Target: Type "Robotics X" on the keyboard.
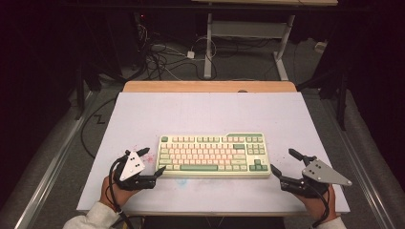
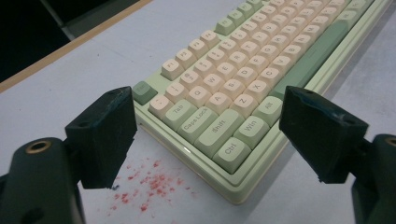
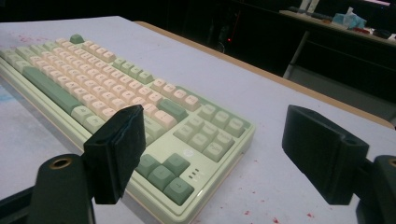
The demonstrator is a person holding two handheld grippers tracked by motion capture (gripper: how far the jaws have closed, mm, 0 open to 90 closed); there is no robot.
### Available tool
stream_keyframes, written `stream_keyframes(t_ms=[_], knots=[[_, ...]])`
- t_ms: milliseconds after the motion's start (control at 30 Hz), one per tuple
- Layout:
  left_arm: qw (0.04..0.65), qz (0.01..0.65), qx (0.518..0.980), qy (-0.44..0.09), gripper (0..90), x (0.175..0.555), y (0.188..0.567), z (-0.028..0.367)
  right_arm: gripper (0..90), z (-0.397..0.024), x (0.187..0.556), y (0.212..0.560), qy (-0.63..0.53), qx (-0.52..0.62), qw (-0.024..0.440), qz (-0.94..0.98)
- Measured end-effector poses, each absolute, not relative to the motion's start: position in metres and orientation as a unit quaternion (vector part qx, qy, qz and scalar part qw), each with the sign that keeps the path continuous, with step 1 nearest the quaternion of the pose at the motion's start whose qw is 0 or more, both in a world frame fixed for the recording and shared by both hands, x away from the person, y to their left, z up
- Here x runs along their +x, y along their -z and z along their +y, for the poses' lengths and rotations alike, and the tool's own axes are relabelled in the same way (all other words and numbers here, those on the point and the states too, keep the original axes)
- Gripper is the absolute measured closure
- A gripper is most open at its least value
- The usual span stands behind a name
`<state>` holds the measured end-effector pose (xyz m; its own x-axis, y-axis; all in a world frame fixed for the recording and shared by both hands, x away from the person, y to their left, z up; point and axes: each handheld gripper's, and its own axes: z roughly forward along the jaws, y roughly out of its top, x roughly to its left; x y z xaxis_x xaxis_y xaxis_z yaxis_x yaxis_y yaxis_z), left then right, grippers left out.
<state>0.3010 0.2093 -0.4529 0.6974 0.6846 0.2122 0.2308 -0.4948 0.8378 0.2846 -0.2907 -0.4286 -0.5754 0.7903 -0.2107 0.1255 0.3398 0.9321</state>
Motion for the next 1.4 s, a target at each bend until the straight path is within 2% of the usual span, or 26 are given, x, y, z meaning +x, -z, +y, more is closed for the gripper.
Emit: stream_keyframes(t_ms=[367, 600, 667, 733, 833, 900, 933, 1033, 1133, 1233, 1400], knots=[[0.419, 0.281, 0.819, -0.273, 18.2, 0.298, 0.453, 0.212, 22.7, -0.287, 0.286, 0.426, -0.486, 0.303, 0.344, 0.745], [0.421, 0.287, 0.816, -0.275, 18.3, 0.295, 0.452, 0.215, 26.3, -0.281, 0.290, 0.425, -0.480, 0.294, 0.343, 0.752], [0.420, 0.288, 0.815, -0.276, 18.4, 0.293, 0.452, 0.215, 34.6, -0.279, 0.293, 0.422, -0.481, 0.292, 0.338, 0.755], [0.419, 0.290, 0.815, -0.275, 18.4, 0.293, 0.452, 0.216, 36.6, -0.277, 0.297, 0.419, -0.482, 0.288, 0.334, 0.757], [0.419, 0.294, 0.815, -0.273, 18.4, 0.294, 0.453, 0.217, 46.1, -0.273, 0.303, 0.416, -0.477, 0.285, 0.327, 0.764], [0.418, 0.292, 0.814, -0.277, 18.4, 0.294, 0.452, 0.218, 56.0, -0.271, 0.307, 0.414, -0.474, 0.286, 0.319, 0.769], [0.417, 0.292, 0.814, -0.278, 18.4, 0.294, 0.453, 0.218, 56.0, -0.271, 0.307, 0.414, -0.474, 0.286, 0.319, 0.769], [0.417, 0.296, 0.813, -0.277, 18.4, 0.294, 0.453, 0.218, 77.2, -0.265, 0.316, 0.412, -0.469, 0.284, 0.291, 0.784], [0.417, 0.296, 0.814, -0.275, 18.4, 0.295, 0.453, 0.218, 86.9, -0.258, 0.321, 0.412, -0.461, 0.280, 0.275, 0.796], [0.415, 0.295, 0.816, -0.274, 18.4, 0.295, 0.453, 0.217, 90.0, -0.250, 0.325, 0.412, -0.455, 0.271, 0.263, 0.806], [0.413, 0.298, 0.818, -0.266, 18.4, 0.295, 0.455, 0.215, 90.0, -0.231, 0.334, 0.418, -0.436, 0.254, 0.241, 0.829]])
